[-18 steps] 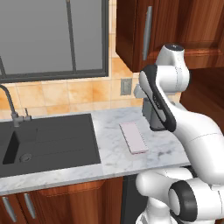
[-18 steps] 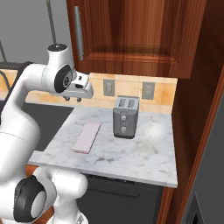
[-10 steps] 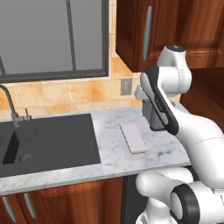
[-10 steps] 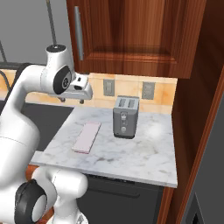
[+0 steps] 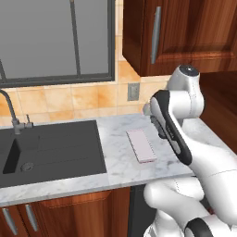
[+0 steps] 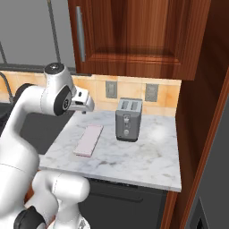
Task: The ice cube tray has been filled with water. Take the tray and place it in the freezer to make ice. Close the freezer door after placing the tray.
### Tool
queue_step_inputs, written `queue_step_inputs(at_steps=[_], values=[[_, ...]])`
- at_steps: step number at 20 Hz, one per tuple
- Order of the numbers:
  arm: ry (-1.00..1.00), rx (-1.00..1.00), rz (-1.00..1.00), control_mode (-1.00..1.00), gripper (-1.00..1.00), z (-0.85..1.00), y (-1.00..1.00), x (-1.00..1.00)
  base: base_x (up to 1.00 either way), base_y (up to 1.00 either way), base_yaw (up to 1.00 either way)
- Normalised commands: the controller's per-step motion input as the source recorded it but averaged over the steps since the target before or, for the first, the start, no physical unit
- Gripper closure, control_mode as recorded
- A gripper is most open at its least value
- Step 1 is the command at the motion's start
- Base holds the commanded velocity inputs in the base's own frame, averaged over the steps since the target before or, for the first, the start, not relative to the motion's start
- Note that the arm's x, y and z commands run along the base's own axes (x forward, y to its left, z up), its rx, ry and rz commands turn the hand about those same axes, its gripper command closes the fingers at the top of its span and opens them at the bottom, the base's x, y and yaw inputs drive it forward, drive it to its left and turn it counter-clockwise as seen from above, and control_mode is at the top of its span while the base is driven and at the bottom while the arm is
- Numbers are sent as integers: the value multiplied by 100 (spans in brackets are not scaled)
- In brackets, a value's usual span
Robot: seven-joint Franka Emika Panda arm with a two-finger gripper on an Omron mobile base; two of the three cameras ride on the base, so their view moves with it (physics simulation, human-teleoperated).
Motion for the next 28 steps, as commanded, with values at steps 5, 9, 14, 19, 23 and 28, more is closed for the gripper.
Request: queue_step_inputs(at_steps=[5, 9, 14, 19, 23, 28], values=[[-1, 0, -6, -100, -100, -28, 0, 1, 0, 0, 0], [0, -1, -11, -100, -100, -24, 1, 1, 0, 0, 0], [0, 0, -7, -100, -100, -17, 0, 0, 0, 0, 0], [11, 13, -6, -100, -100, 0, -6, 0, 0, 0, 0], [3, 12, -12, -100, -100, -10, 0, 2, 0, 0, 0], [0, 9, -21, -100, -100, -21, 0, 13, 0, 0, 0]])
